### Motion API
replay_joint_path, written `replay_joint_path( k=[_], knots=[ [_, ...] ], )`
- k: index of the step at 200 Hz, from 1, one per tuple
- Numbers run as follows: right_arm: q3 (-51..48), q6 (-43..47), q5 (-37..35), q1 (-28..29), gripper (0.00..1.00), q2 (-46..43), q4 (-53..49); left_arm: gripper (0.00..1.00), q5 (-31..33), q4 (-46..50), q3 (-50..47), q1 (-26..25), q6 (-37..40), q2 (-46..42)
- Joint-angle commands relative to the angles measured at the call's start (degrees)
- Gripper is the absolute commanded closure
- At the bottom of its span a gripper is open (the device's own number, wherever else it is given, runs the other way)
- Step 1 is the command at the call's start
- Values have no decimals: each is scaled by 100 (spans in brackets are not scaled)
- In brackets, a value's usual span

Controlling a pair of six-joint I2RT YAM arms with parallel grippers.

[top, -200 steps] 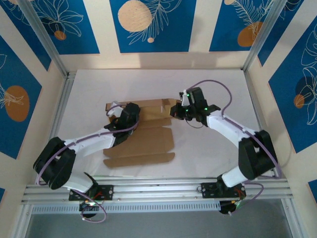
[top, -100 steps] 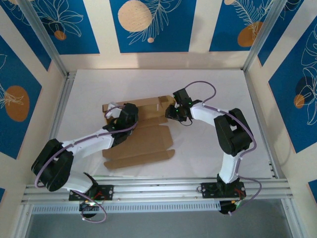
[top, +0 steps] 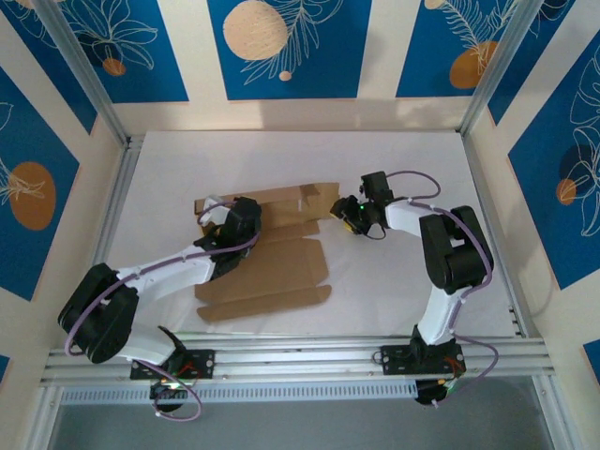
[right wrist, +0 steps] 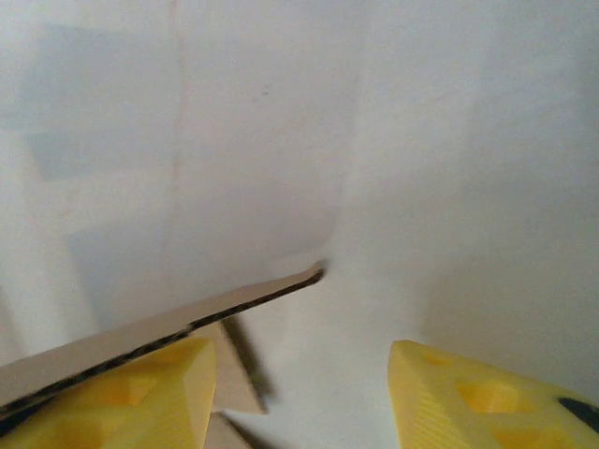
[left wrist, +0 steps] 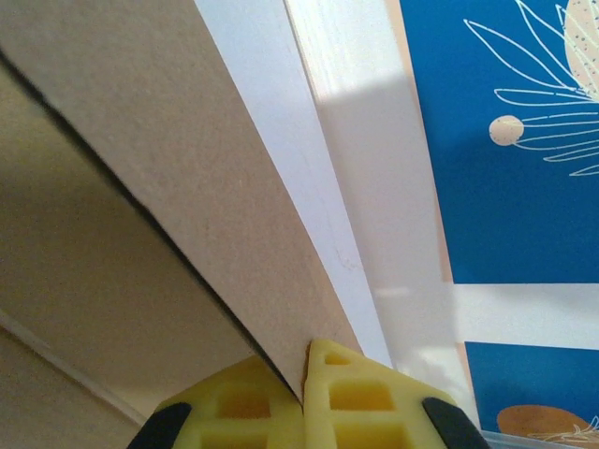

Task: Fold the paper box

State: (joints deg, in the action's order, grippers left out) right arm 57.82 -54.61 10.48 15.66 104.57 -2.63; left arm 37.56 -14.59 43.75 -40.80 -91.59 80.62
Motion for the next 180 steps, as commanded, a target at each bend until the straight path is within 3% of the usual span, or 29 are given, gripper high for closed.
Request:
replay_joint_path(
  k=[1, 26, 82, 98, 125, 135, 180],
  knots=[
    [-108, -1063, 1007, 95, 48, -8, 658, 95, -36, 186, -103, -42, 198, 6],
    [-231, -1289, 810, 47, 55, -312, 486, 96, -2, 154, -103, -52, 244, -20],
    [-570, -18, -189, 381, 69, -1534, -704, 96, 58, 228, 15, -79, 345, -20],
    [-698, 727, -602, 448, 74, -1983, -953, 96, 68, 228, 42, -88, 366, 13],
    [-894, 2012, -1056, 824, 93, -2541, -954, 96, 50, 202, 64, -104, 374, 69],
    [-980, 2372, -976, 985, 100, -2642, -836, 96, 57, 194, 63, -99, 371, 76],
    [-957, 2464, -293, 1123, 100, -2089, -910, 97, 69, 185, 89, -96, 422, 53]
  ],
)
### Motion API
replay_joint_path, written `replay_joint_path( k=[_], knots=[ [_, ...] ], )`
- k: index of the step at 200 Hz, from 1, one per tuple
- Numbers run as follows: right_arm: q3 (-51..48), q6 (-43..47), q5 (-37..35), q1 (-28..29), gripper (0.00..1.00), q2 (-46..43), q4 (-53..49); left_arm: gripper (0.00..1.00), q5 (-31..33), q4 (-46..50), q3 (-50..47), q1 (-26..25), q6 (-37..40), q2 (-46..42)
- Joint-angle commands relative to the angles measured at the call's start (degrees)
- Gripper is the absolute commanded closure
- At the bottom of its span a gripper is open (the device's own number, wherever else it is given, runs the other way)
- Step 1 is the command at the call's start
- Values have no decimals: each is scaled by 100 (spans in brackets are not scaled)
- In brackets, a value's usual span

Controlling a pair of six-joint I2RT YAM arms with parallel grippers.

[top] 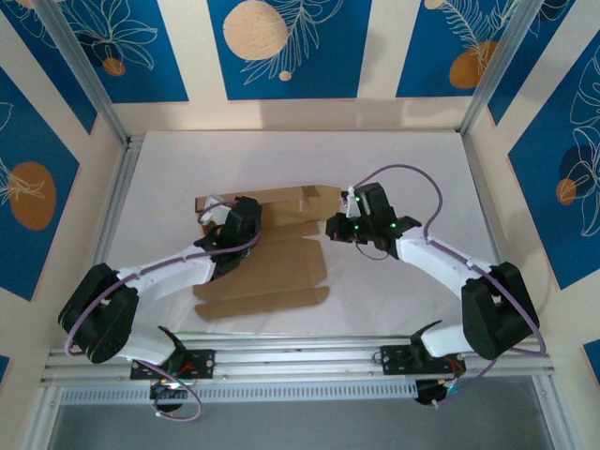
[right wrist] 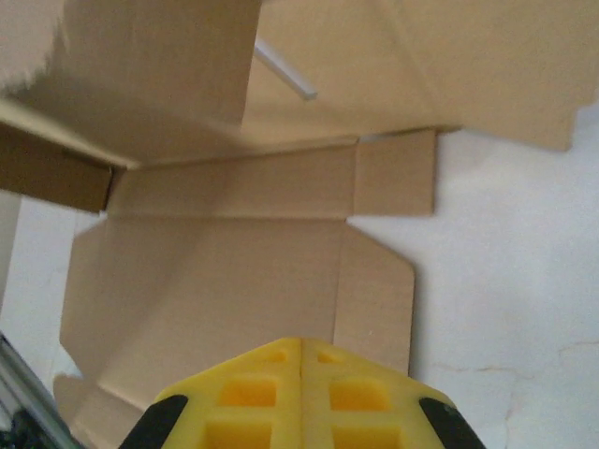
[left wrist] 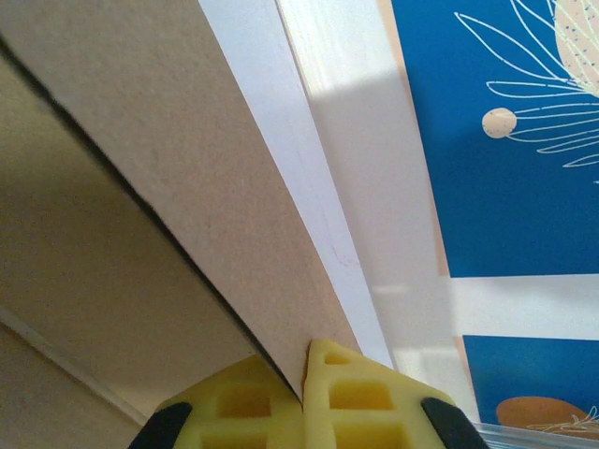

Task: Fold the paper box

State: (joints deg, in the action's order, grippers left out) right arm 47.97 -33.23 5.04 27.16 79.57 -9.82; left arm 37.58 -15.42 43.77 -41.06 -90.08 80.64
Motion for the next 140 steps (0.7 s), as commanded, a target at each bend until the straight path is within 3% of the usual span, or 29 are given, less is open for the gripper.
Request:
replay_joint_path(
  k=[1, 56, 98, 140],
  knots=[
    [46, 317, 252, -26, 100, 437, -202, 97, 66, 268, 87, -70, 272, 49],
    [759, 46, 529, -94, 100, 1771, -322, 97, 6, 206, 79, -71, 348, 13],
    [1502, -17, 270, -333, 100, 2374, -630, 100, -42, 197, 95, -101, 412, 56],
    [2194, 6, 145, -352, 74, 2979, -949, 100, -66, 127, 92, -107, 443, 66]
  ],
)
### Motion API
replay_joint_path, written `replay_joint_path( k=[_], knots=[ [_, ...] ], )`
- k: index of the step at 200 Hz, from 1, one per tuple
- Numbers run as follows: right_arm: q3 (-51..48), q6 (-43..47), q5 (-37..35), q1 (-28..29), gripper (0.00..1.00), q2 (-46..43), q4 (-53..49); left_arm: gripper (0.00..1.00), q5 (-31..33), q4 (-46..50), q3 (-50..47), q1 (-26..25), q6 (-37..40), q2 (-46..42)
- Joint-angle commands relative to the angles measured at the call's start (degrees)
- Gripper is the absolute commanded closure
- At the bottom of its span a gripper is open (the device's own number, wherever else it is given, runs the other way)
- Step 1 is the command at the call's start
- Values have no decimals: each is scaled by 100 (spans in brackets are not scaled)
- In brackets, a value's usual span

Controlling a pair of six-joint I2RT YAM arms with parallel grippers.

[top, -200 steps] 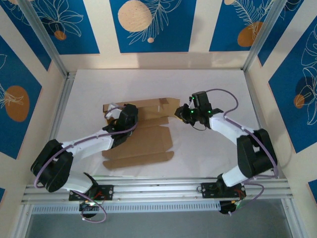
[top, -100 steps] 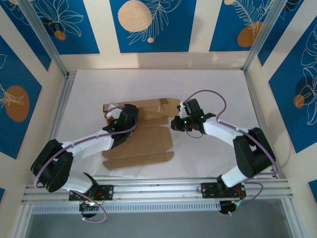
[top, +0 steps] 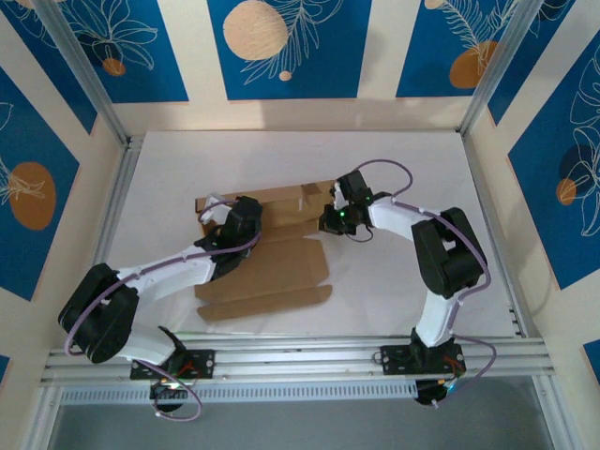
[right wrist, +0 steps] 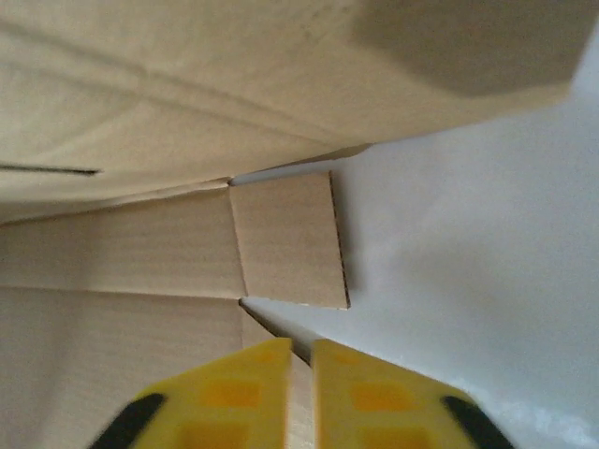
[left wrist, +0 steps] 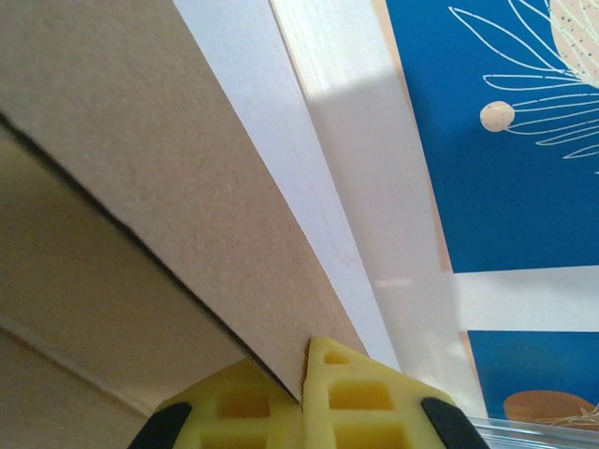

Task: Fold the paper box

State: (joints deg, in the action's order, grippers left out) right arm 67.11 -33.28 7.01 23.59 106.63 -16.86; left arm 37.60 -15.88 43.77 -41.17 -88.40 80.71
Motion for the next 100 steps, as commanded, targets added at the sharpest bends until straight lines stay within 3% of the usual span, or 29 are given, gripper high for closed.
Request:
replay_joint_path(
  k=[1, 41, 100],
  knots=[
    [282, 4, -47, 4, 73, 281, -237, 100, -64, 173, 95, -99, 277, 64],
    [311, -151, -155, 143, 60, 424, 62, 100, -105, 37, 69, -125, 238, 138],
    [103, -426, -394, 224, 55, 669, 1203, 100, -137, 1, 69, -155, 139, 191]
  ],
)
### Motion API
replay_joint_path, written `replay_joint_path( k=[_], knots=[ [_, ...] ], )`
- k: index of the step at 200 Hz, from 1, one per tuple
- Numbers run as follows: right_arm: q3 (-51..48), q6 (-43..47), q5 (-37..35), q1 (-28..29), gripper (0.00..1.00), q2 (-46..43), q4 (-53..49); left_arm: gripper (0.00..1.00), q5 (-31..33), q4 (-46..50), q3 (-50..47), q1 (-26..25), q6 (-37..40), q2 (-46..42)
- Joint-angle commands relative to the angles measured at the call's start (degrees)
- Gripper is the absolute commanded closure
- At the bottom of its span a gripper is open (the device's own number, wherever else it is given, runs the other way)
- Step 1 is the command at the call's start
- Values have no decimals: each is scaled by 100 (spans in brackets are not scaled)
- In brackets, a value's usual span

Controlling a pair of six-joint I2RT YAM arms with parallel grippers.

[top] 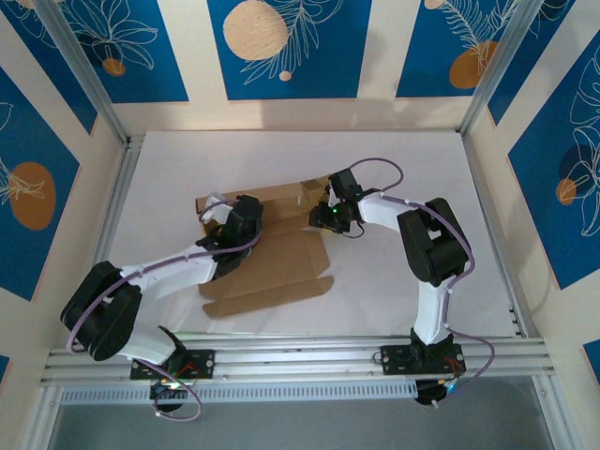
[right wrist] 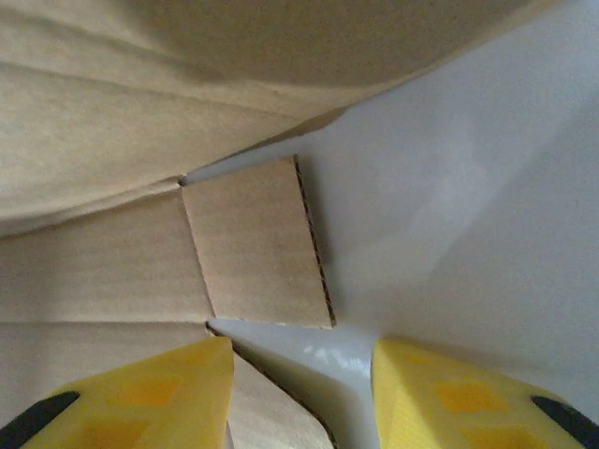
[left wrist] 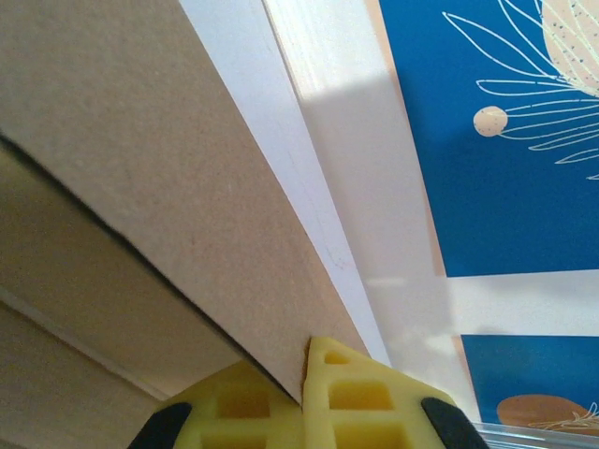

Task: Fold the paper box

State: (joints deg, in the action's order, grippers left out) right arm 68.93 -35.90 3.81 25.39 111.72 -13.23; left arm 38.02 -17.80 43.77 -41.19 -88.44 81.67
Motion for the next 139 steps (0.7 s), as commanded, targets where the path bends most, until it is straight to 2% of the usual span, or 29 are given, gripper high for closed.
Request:
replay_joint_path(
  k=[1, 35, 71, 99, 116, 139],
  knots=[
    [-84, -168, -75, 45, 55, 158, 862, 100, -175, 196, 70, -157, 139, 95],
    [-234, -180, 199, 105, 56, 197, 1630, 100, -185, 225, 19, -158, 48, 112],
    [-789, -320, 891, 106, 58, -72, 3003, 100, -188, 216, -17, -157, 5, 104],
    [-1006, -437, 1401, 98, 59, -151, 3665, 100, -179, 217, -9, -154, 3, 113],
    [-1129, -437, 1434, 122, 60, -207, 3856, 100, -181, 217, -17, -158, -1, 119],
    [-1321, -357, 1086, 120, 60, -332, 3989, 100, -179, 232, -9, -154, 24, 96]
  ],
)
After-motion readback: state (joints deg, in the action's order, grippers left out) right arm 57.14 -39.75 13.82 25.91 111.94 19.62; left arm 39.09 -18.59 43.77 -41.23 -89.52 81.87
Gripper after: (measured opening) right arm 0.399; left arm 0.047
